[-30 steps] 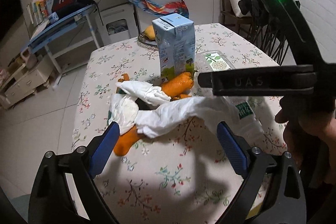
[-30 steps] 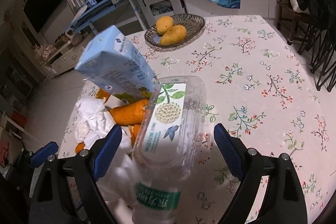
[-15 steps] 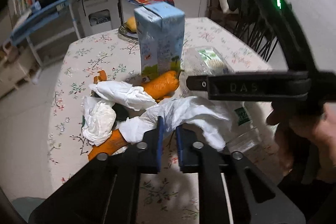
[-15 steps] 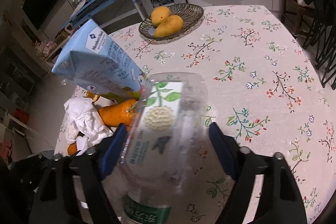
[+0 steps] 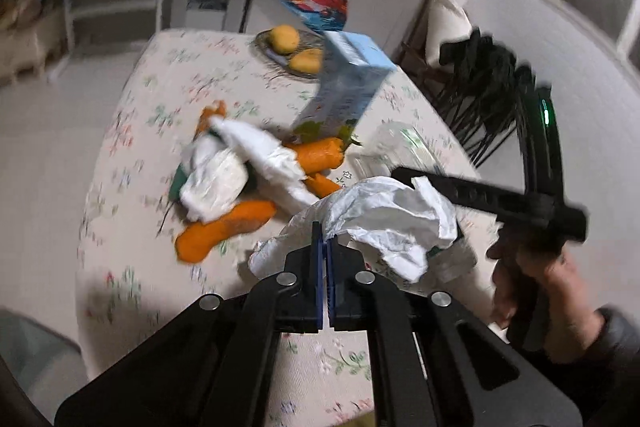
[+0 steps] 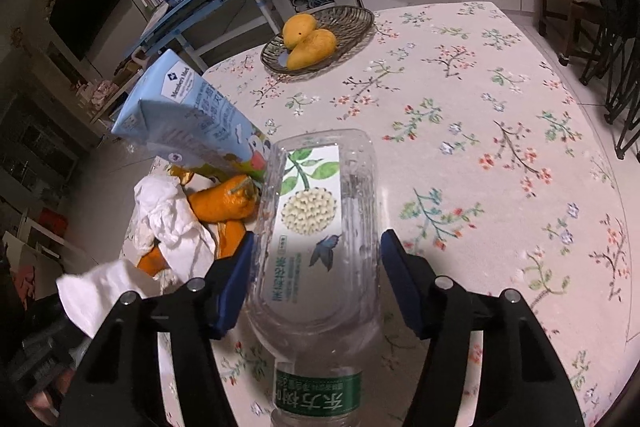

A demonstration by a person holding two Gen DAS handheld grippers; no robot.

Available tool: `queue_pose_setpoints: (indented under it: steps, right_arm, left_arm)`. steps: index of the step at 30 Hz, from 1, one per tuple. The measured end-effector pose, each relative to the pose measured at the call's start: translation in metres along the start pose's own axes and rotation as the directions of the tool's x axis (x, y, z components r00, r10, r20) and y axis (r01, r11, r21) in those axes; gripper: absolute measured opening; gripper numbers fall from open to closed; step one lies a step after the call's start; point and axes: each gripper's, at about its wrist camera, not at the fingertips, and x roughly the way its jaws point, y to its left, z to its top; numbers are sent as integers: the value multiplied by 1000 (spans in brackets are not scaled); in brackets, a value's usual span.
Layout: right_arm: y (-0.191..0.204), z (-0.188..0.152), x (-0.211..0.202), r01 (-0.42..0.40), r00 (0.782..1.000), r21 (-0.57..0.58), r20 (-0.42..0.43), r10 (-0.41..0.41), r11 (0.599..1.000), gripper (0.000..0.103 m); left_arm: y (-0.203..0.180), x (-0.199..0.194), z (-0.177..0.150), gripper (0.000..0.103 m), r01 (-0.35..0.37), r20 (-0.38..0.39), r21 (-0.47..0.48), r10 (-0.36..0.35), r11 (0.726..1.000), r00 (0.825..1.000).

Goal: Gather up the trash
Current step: 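Grasp the clear water bottle with the right gripper while the left gripper grasps a white tissue, then lift the water bottle and tissue and carry them toward the yellow basin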

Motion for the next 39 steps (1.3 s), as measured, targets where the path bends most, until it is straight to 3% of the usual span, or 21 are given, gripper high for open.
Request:
queue_pose_setpoints:
  steps: [3,7,16,21,31,39]
  right_arm:
    - [0,-4,-4,22,1000,-12,4,-21,1000,61]
    - [-2,-9,-11,9,1000,10,16,-9,1000,60]
    - [-5,-19,-28,-48,998,58,47,45,997,55]
    - [0,-25,-37,-93,994,60,71,89,994,55]
    - [8,-43,-62,-183,975,65,140,172,981,55]
    - [10,-48,-66,-201,968,62,164,188,978,55]
  left_arm:
    - [21,-9,-2,3,20,15,-98,-19,995,1000]
    - [33,-16,-8,3,11,34,-147,-6,989,999]
    - [12,-16,-19,3,-70,30,-64,72,995,997]
    - [11,-18,-25,3,-64,22,-69,66,996,998]
    - [4,-34,-29,3,-33,92,-77,40,997,995]
    - [-2,-39,-36,3,-70,109,-63,77,996,991]
